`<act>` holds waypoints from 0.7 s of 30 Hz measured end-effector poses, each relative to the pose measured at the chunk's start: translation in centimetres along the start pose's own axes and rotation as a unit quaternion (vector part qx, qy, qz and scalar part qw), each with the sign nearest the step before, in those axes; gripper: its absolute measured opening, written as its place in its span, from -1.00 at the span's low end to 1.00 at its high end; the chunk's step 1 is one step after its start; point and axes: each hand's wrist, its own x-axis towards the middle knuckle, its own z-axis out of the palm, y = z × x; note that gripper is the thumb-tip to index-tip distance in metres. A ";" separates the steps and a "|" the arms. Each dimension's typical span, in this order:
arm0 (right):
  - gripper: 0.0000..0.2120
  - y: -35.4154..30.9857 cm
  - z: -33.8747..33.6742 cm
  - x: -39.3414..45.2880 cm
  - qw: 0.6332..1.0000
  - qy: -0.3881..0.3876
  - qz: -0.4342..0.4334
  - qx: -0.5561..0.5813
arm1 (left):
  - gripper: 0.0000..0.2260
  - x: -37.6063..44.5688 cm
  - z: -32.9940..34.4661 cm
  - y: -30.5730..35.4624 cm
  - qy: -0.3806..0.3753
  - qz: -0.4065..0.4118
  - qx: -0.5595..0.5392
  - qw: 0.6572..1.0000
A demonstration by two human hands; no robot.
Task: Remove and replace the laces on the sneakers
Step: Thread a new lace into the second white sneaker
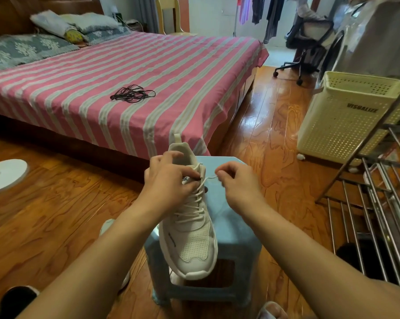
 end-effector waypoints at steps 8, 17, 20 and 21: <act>-0.87 -0.7 0.3 -1.1 0.983 -0.164 0.063 0.049 | -0.90 0.1 -0.1 0.1 -0.011 -0.011 -0.015 1.000; -0.88 -0.4 0.9 -0.8 0.983 -0.125 0.080 0.107 | -0.88 0.1 0.0 0.4 -0.002 -0.025 -0.044 0.999; -0.87 -0.3 1.2 -1.1 0.976 -0.113 0.111 0.151 | -0.92 0.2 0.5 0.2 0.015 -0.023 -0.043 0.999; -0.85 -0.2 1.3 -1.3 0.970 -0.112 0.124 0.174 | -0.92 0.2 0.5 0.2 0.020 -0.024 -0.043 0.999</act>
